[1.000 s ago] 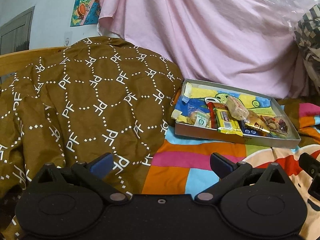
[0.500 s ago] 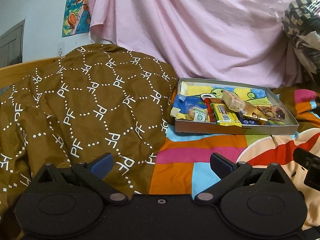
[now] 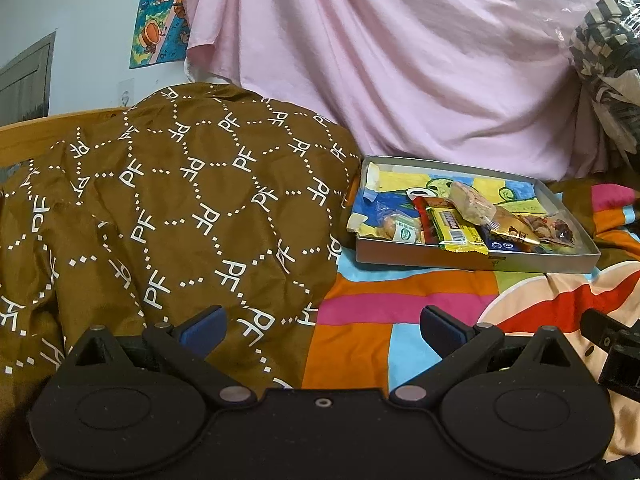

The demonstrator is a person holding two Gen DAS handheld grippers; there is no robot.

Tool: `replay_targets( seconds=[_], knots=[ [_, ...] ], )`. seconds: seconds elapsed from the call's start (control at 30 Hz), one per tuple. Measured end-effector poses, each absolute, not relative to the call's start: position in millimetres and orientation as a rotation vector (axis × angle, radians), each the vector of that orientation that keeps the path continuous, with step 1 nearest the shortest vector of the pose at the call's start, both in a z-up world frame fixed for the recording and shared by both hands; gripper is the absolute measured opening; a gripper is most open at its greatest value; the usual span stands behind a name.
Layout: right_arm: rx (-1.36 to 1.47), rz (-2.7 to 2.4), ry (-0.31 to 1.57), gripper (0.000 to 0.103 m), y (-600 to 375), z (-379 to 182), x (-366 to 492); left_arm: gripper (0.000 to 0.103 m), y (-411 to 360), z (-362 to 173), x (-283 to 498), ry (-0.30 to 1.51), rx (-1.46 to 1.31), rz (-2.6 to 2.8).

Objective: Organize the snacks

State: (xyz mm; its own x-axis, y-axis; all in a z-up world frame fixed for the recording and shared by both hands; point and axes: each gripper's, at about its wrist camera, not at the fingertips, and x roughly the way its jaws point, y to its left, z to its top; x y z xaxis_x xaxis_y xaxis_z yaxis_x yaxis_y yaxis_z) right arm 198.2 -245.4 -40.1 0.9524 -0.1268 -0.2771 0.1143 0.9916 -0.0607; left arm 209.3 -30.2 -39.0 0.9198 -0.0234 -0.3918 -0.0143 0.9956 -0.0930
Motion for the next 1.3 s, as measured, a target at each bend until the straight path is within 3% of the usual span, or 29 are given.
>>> replay_targets(
  seconds=[1.3],
  knots=[
    [-0.057,-0.111,0.298,0.103,-242.2,-43.1,200.5,0.102,-28.1,-42.2,208.8,0.415,-0.091,0.029]
  ],
)
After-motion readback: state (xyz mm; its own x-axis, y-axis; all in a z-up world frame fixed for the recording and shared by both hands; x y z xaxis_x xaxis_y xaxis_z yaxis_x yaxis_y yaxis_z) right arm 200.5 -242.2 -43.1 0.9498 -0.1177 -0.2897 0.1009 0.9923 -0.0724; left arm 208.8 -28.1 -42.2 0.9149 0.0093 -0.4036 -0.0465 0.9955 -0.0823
